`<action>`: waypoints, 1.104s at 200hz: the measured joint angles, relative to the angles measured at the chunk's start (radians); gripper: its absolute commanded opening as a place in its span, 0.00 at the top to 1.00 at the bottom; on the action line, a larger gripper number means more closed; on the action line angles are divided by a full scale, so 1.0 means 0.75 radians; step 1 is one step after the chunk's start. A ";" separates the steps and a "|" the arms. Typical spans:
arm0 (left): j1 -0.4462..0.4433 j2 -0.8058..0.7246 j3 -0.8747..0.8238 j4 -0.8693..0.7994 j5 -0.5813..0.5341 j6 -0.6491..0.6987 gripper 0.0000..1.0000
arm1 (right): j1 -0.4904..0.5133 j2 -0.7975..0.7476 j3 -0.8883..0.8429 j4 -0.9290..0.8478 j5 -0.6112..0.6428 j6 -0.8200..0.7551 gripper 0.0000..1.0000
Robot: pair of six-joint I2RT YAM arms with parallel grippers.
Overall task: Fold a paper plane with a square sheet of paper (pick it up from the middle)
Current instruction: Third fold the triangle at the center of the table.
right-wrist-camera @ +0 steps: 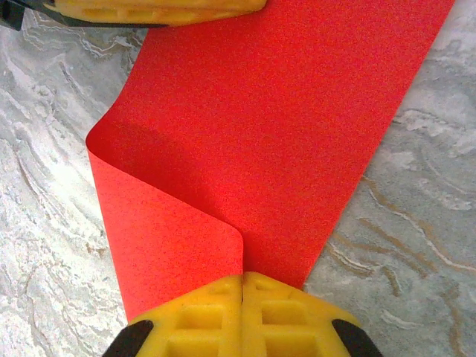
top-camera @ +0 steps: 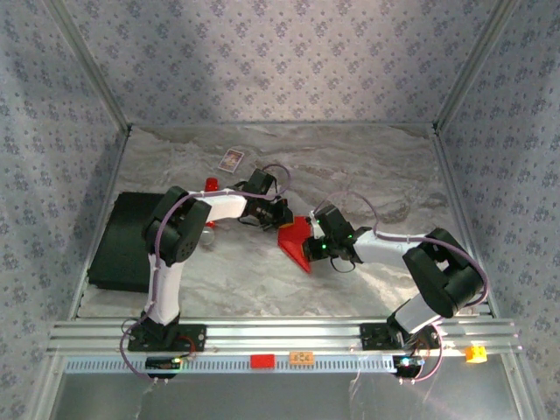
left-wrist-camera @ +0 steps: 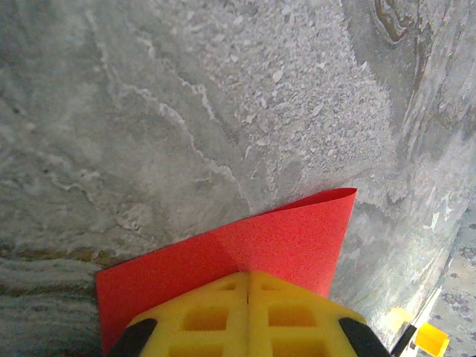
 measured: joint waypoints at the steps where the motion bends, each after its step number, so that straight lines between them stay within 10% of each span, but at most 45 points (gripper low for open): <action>1: 0.000 0.000 0.000 0.000 0.000 0.000 0.97 | 0.000 0.000 0.000 0.000 0.000 0.000 0.99; 142: 0.000 -0.022 0.063 -0.069 -0.029 0.040 0.84 | 0.001 0.002 -0.001 -0.014 0.008 0.004 0.99; 221: -0.018 -0.404 -0.292 0.201 -0.031 -0.162 1.00 | 0.000 0.014 -0.005 0.028 0.009 0.053 0.99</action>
